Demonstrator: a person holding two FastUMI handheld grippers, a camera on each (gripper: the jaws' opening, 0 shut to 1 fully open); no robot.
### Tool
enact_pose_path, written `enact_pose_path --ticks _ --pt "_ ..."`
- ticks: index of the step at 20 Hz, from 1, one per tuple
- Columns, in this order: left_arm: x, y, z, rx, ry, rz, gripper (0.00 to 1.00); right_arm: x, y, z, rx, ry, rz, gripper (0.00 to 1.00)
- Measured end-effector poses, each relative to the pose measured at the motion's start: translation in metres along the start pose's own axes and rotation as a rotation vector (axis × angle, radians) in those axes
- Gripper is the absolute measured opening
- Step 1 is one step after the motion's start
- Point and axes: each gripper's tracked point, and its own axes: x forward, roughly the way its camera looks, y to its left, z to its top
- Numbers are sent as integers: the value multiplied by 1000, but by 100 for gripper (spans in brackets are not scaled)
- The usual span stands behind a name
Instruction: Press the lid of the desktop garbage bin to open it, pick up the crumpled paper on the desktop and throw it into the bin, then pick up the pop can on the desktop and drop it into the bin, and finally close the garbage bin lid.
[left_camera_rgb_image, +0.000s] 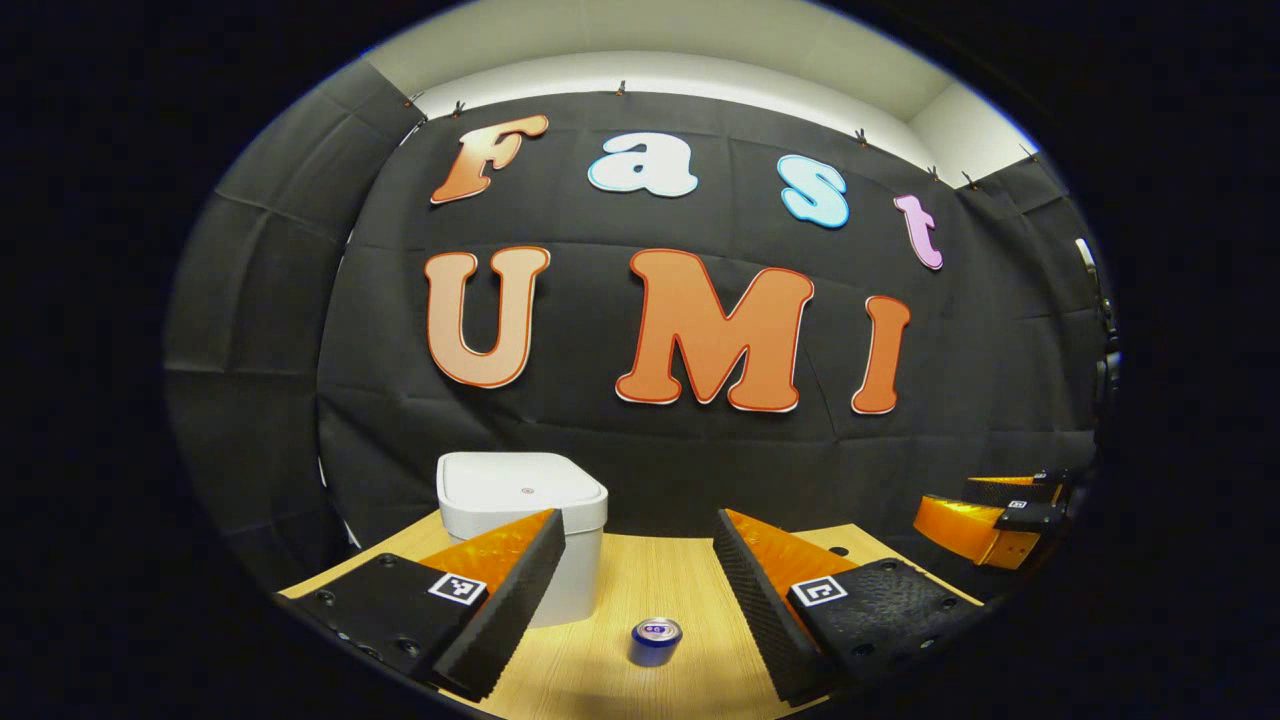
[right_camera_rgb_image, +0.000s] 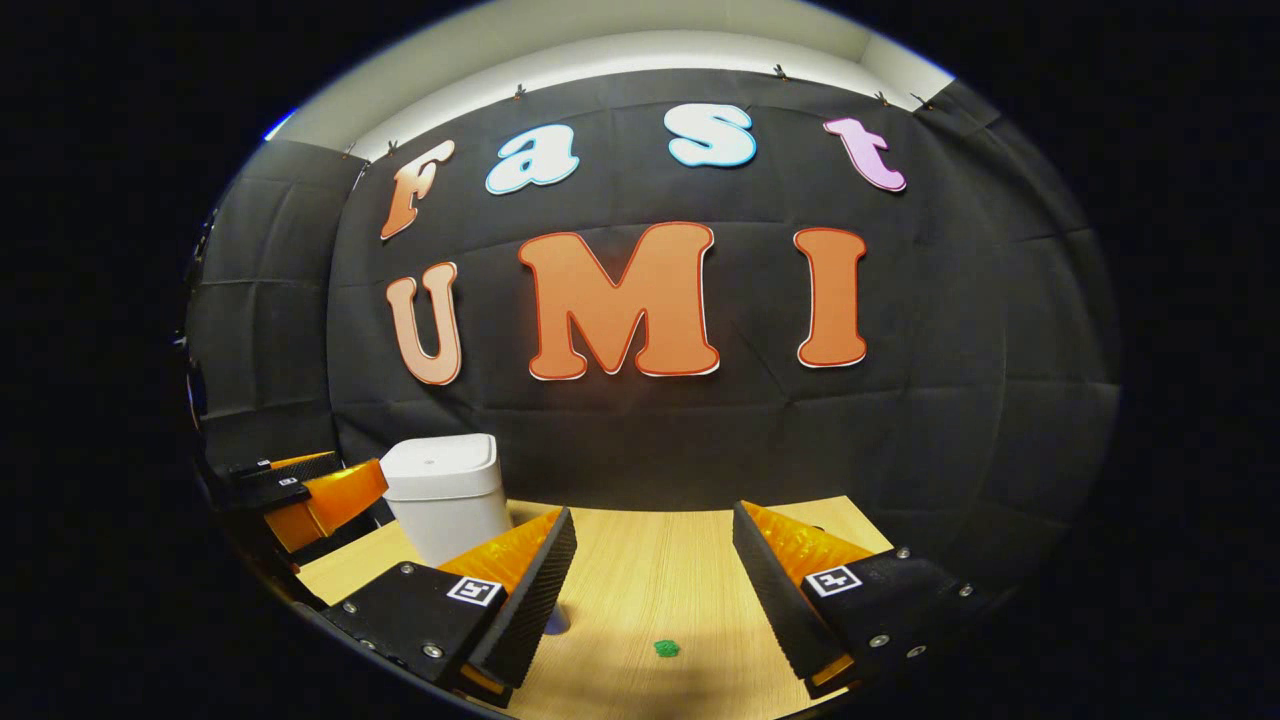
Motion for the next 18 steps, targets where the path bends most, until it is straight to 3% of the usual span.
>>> enact_pose_path --ticks 14,18 --pt "13 -29 -29 0 83 -86 95 3 -13 -11 21 47 12 94" --pt "15 -24 -27 2 76 -72 94 6 -13 -10 29 50 8 94"
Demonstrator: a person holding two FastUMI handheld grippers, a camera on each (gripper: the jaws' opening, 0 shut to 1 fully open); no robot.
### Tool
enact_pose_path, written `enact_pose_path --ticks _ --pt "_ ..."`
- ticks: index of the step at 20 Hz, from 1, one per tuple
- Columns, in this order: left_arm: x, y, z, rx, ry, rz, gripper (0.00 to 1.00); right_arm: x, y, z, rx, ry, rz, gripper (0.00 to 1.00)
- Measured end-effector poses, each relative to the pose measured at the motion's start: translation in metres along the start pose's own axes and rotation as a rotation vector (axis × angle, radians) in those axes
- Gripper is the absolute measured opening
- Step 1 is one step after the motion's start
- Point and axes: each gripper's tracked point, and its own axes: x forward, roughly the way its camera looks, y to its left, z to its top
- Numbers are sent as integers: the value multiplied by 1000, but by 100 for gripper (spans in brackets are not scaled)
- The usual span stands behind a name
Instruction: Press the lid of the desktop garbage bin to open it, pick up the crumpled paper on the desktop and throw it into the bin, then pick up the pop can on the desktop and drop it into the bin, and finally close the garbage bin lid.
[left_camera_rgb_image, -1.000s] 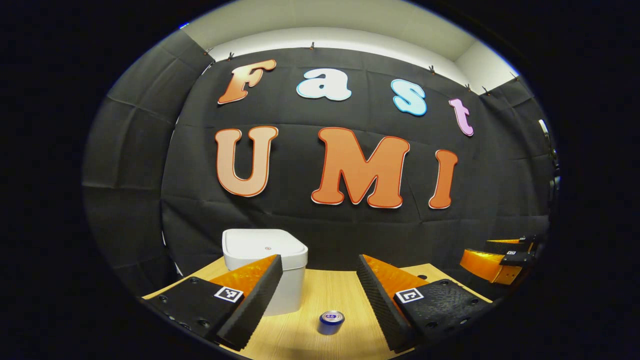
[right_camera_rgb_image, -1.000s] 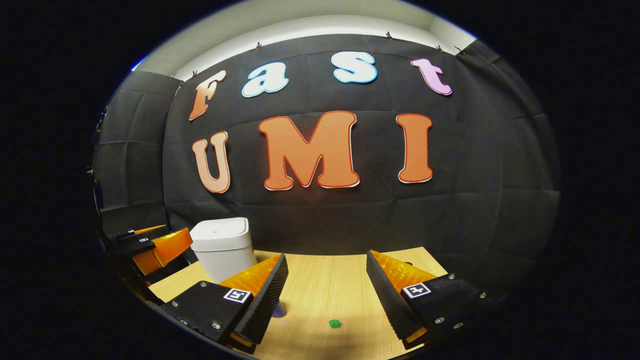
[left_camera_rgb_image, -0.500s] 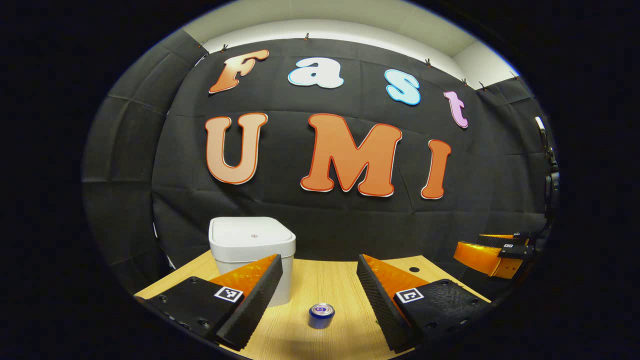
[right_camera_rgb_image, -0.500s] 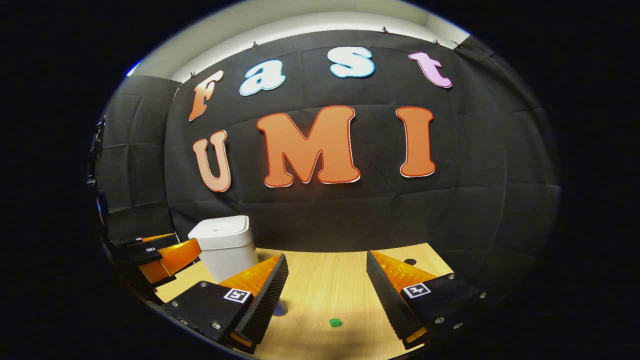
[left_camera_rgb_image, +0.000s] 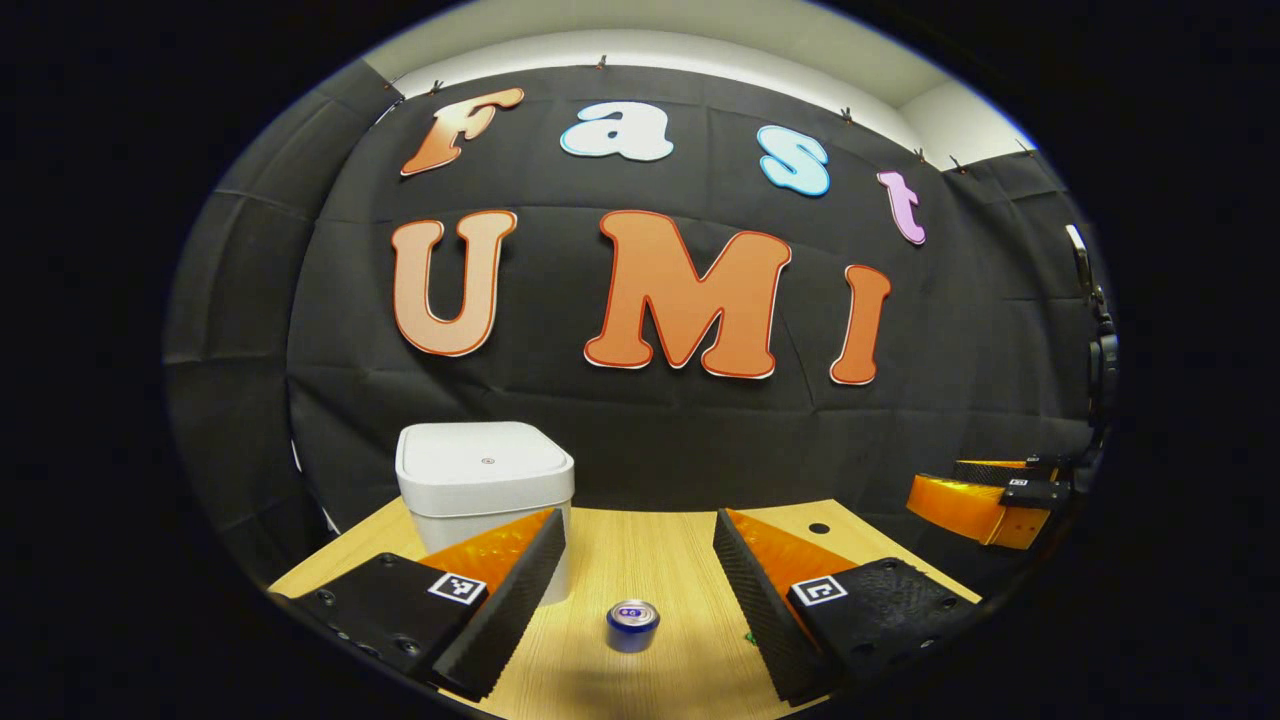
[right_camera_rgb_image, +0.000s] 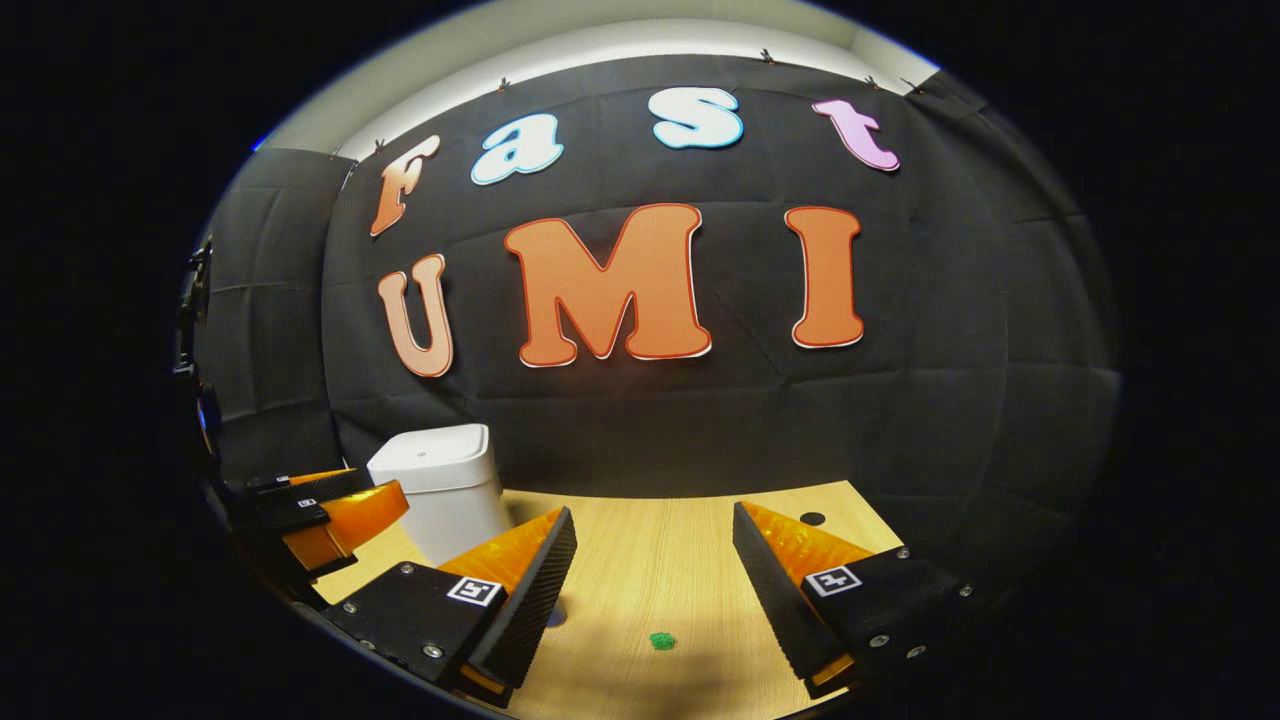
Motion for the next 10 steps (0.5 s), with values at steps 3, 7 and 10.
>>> enact_pose_path --ticks 3,7,10 --pt "2 9 2 -2 -6 17 94 1 1 -1 2 4 3 94" --pt "1 20 3 -45 -20 42 94 4 4 2 -1 -1 12 94" --pt "3 26 1 -60 -16 53 94 5 6 2 -5 1 16 94"
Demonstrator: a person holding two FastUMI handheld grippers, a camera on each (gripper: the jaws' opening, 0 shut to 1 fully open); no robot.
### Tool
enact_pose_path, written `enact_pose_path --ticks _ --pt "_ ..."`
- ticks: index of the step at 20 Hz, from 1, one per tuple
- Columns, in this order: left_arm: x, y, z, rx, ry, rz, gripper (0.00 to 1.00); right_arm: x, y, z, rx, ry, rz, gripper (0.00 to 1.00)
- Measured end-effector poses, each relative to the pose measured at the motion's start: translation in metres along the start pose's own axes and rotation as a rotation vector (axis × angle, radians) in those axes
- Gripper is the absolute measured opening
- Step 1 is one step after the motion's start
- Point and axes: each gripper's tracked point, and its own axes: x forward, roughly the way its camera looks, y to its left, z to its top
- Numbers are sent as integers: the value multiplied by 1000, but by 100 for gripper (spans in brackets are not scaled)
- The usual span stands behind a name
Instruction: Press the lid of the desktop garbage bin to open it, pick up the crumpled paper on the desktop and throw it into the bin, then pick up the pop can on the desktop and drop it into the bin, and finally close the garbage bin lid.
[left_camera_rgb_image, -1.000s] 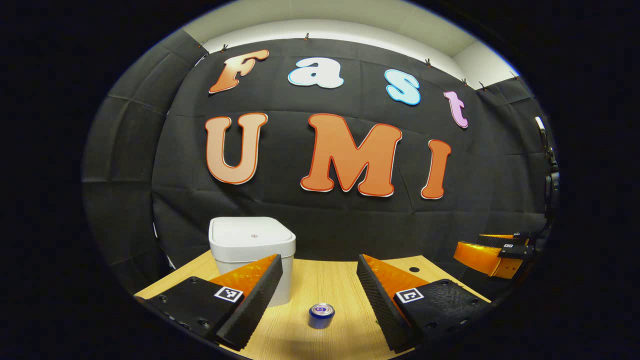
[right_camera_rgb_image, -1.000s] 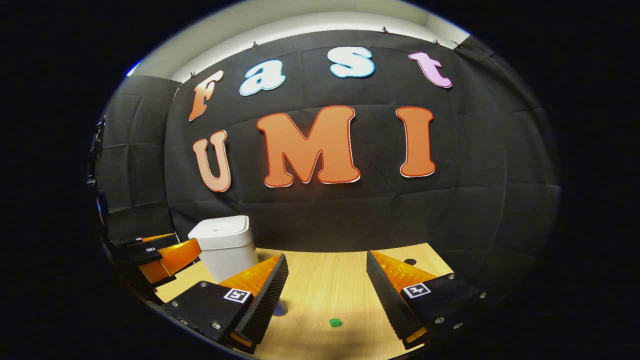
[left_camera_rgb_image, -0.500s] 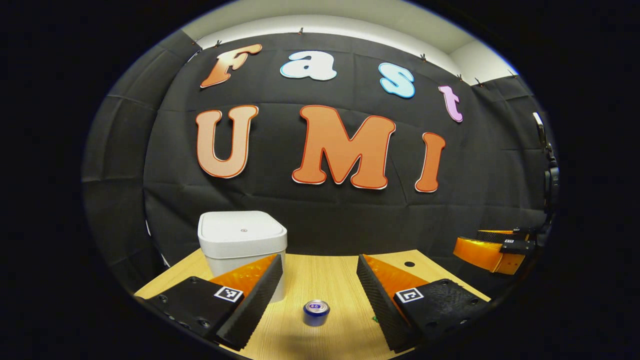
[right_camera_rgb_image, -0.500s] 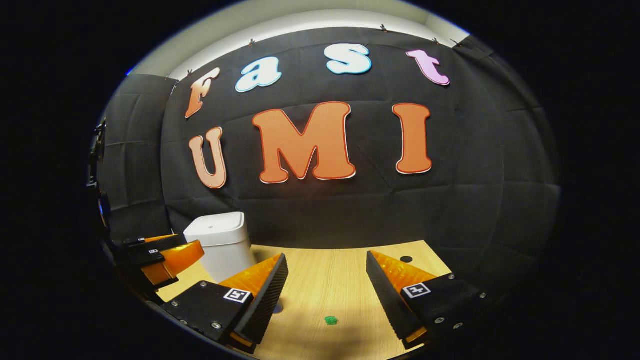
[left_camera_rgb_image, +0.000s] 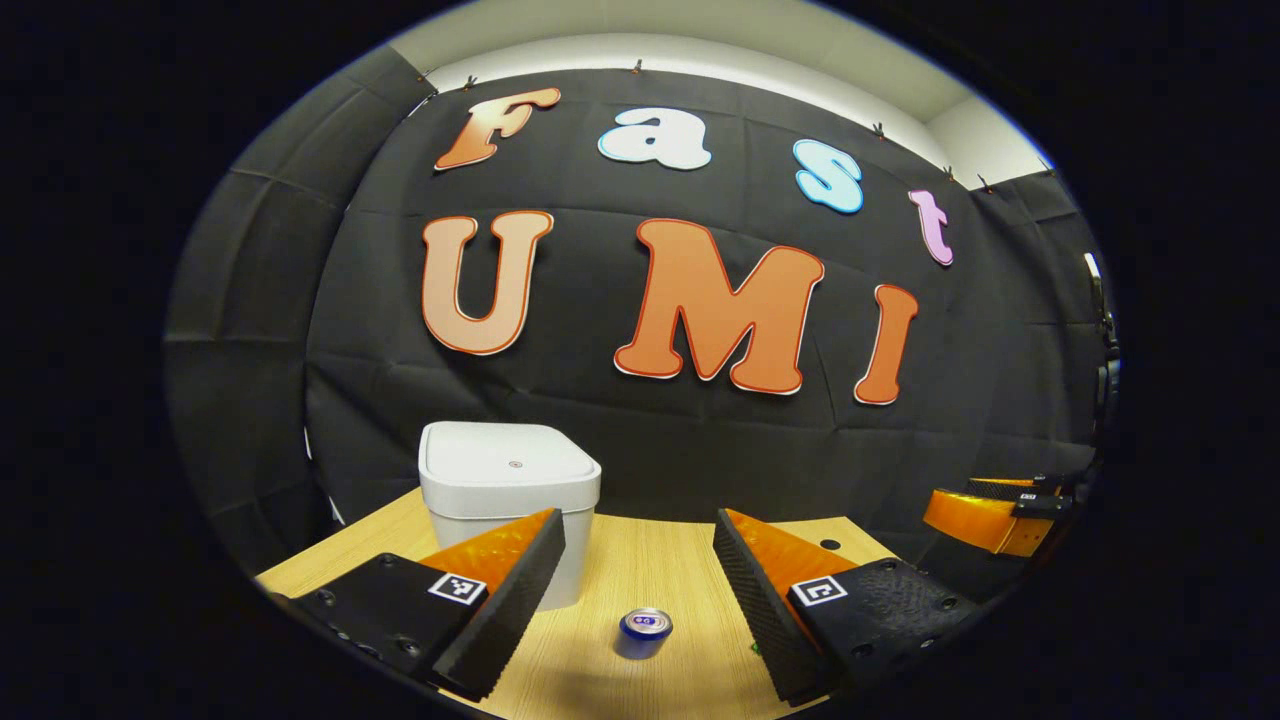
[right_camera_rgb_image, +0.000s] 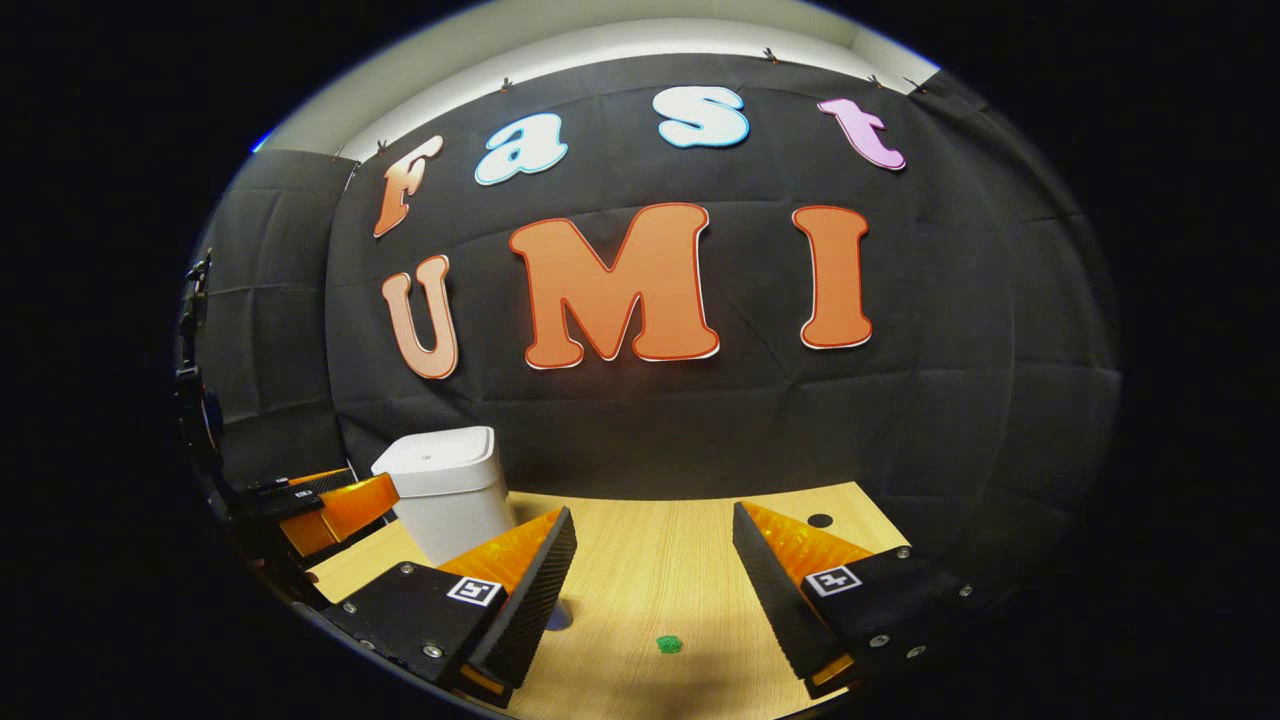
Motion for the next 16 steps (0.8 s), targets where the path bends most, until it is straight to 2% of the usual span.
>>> enact_pose_path --ticks 10,12,13,14,16 --pt "19 30 17 38 -40 69 94 11 -3 1 9 3 3 94" --pt "27 38 19 50 -47 83 85 14 -3 0 16 10 4 94" --pt "31 41 20 61 -46 88 73 16 -5 1 18 12 1 94" --pt "36 47 24 67 -54 100 67 19 -6 1 19 12 -2 94" --pt "51 65 33 67 -70 137 33 21 -8 0 21 17 -5 94"
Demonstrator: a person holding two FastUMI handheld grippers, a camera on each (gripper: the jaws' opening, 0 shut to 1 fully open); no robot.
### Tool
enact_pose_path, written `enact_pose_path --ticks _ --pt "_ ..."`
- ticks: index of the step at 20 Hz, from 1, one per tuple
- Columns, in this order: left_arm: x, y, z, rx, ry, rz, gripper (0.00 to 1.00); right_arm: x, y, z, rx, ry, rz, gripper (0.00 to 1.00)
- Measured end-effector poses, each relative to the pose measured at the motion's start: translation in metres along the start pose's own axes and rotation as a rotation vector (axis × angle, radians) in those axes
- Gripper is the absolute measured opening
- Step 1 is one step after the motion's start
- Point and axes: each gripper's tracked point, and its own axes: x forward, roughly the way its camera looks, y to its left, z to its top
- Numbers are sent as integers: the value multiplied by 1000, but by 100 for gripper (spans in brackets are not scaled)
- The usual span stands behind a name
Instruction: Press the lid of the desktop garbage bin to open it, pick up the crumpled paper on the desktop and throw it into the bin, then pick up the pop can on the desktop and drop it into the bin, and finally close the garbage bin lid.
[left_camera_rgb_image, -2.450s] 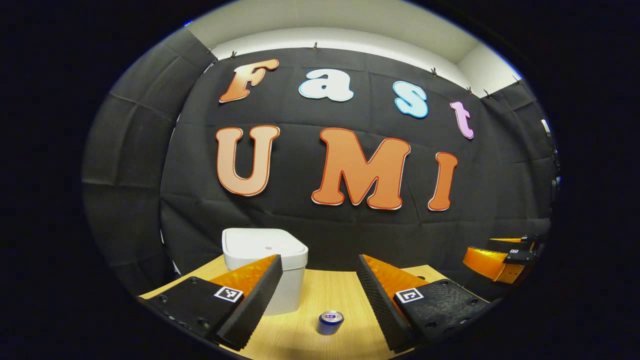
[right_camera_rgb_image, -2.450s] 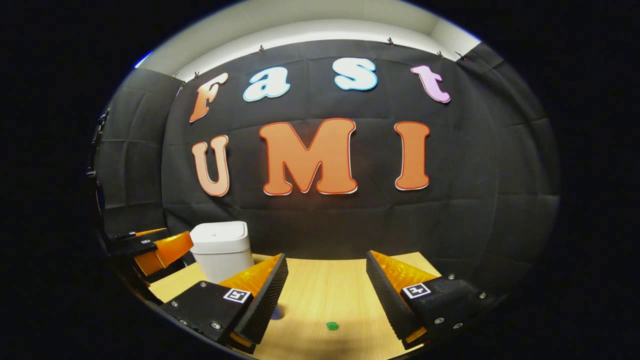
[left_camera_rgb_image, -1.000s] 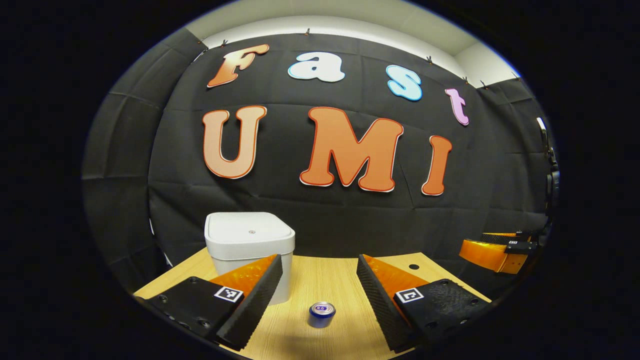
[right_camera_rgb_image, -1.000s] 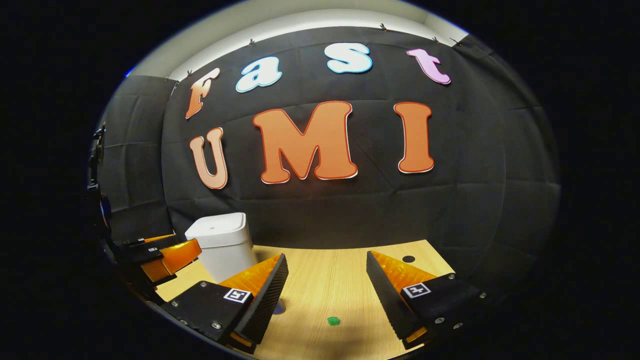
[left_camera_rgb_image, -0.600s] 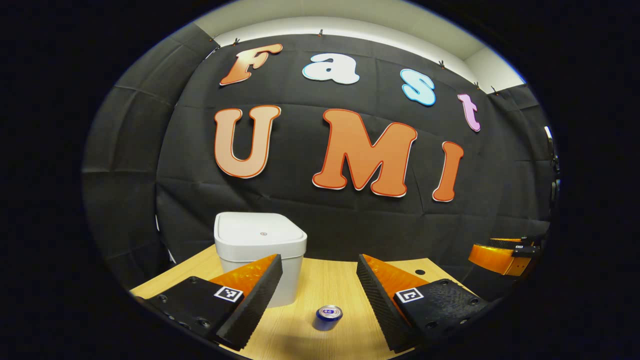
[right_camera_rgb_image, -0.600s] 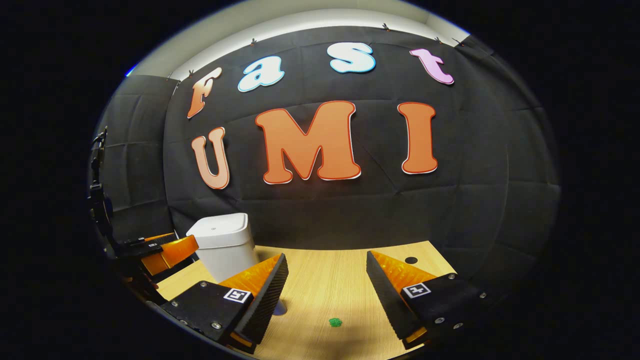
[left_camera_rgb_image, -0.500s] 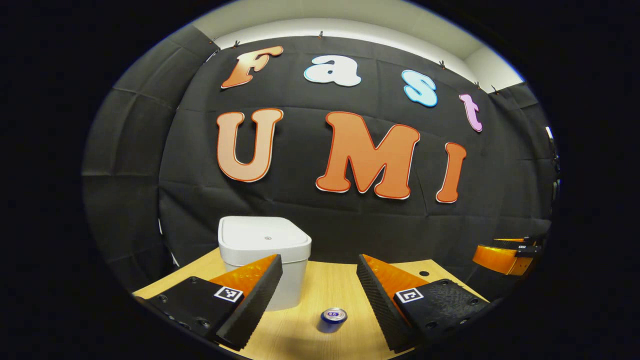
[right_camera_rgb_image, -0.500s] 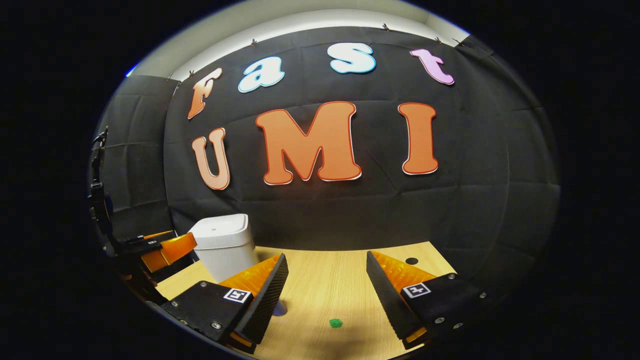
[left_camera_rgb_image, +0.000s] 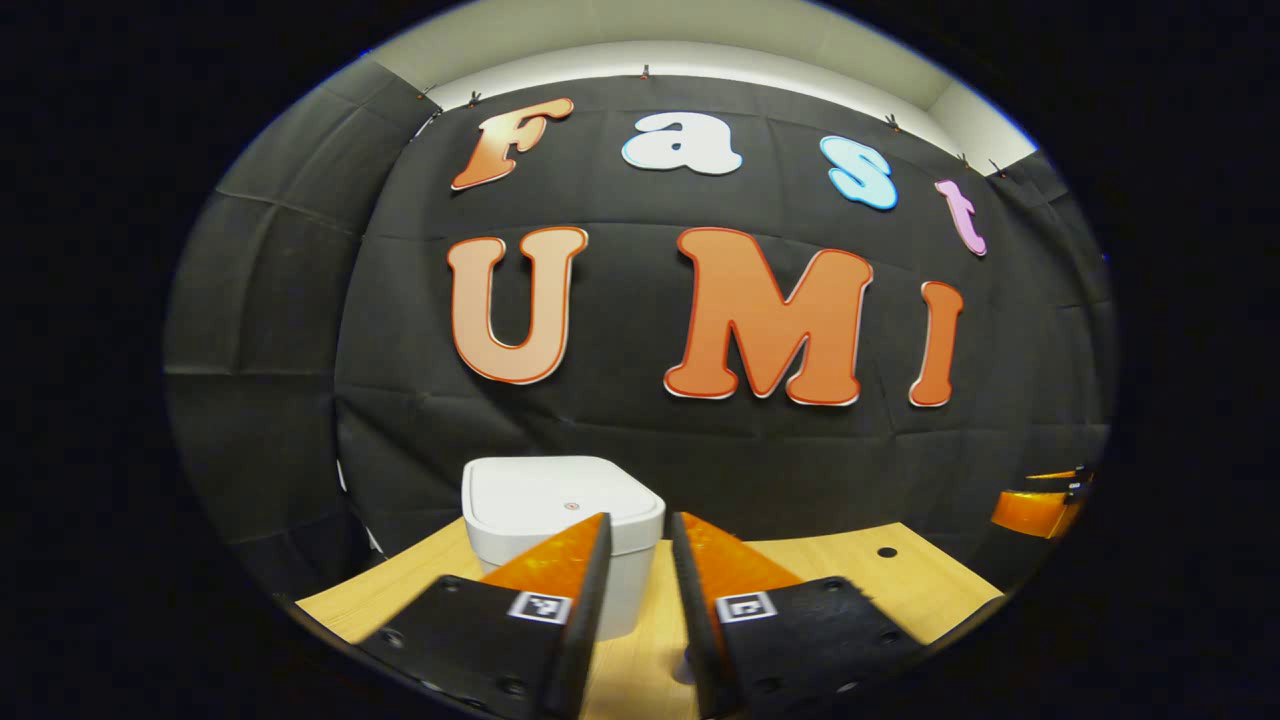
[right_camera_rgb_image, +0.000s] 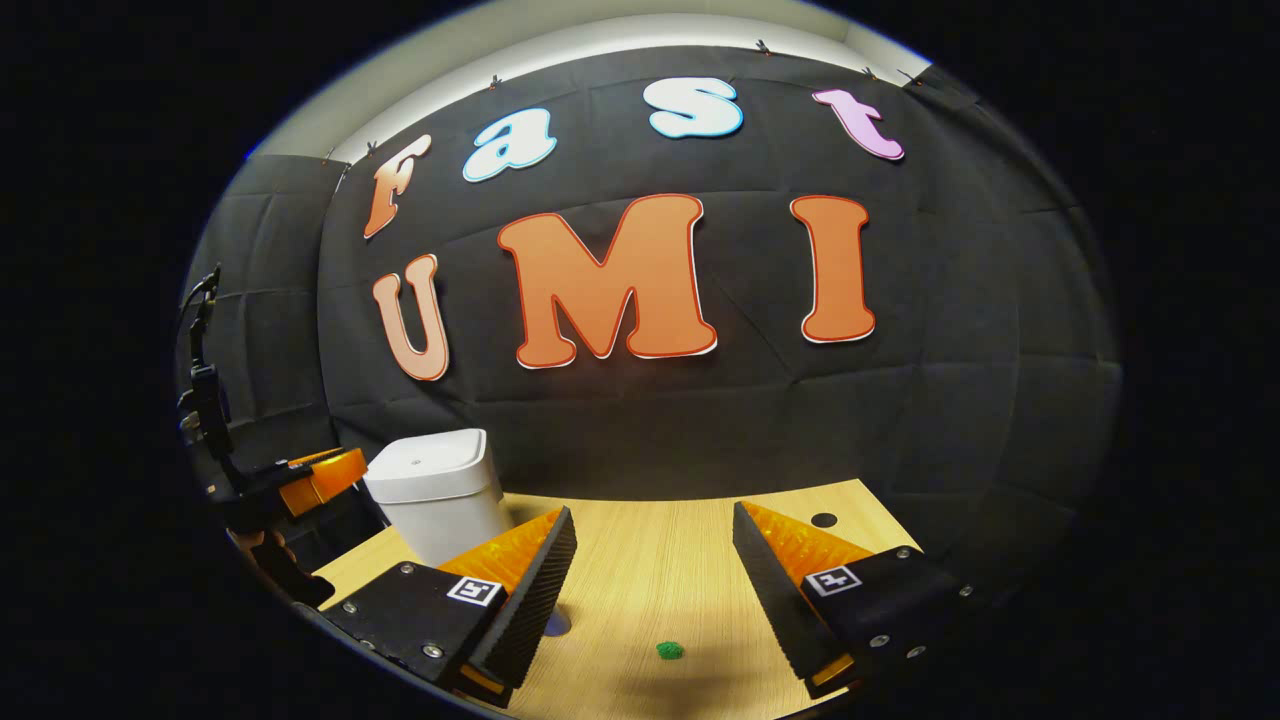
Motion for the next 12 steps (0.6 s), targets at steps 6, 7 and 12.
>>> enact_pose_path --ticks 6,7,12 --pt "79 45 -4 120 6 80 0 8 -9 -4 24 14 -11 94" --pt "94 53 -13 121 24 98 0 8 -9 -5 26 19 -10 94" --pt "125 74 -55 69 132 132 0 12 -16 -4 12 27 -25 94"
